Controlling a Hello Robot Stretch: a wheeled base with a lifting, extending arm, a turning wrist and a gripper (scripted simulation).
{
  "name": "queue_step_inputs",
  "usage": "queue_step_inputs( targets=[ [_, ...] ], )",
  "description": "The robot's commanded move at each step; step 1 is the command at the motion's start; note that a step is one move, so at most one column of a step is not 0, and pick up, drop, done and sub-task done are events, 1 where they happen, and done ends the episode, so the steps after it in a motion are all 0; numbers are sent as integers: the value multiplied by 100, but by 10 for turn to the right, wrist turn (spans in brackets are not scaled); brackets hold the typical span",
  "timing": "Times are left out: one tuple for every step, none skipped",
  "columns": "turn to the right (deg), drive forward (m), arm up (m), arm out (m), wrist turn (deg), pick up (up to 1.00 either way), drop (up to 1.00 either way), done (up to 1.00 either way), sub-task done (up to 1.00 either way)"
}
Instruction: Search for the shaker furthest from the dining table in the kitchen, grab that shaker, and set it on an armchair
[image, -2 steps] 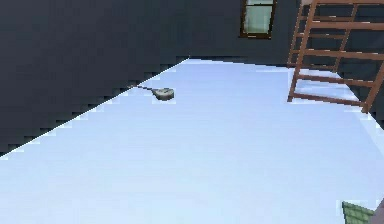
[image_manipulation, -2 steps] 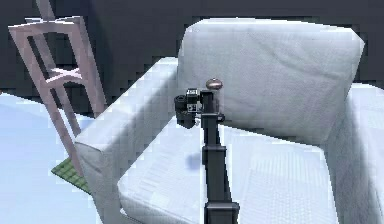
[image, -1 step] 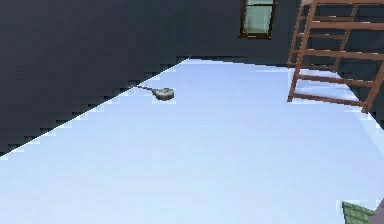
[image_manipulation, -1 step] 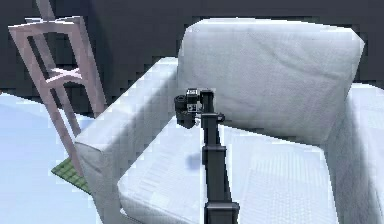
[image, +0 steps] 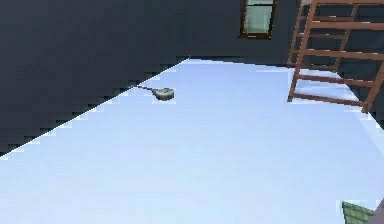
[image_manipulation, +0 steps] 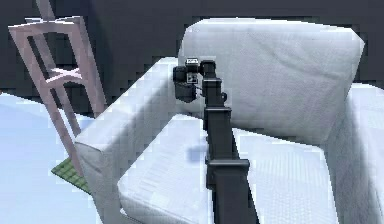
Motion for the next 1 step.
queue_step_inputs(
  targets=[
    [0,0,0,-8,0,0,0,0,0]
  ],
)
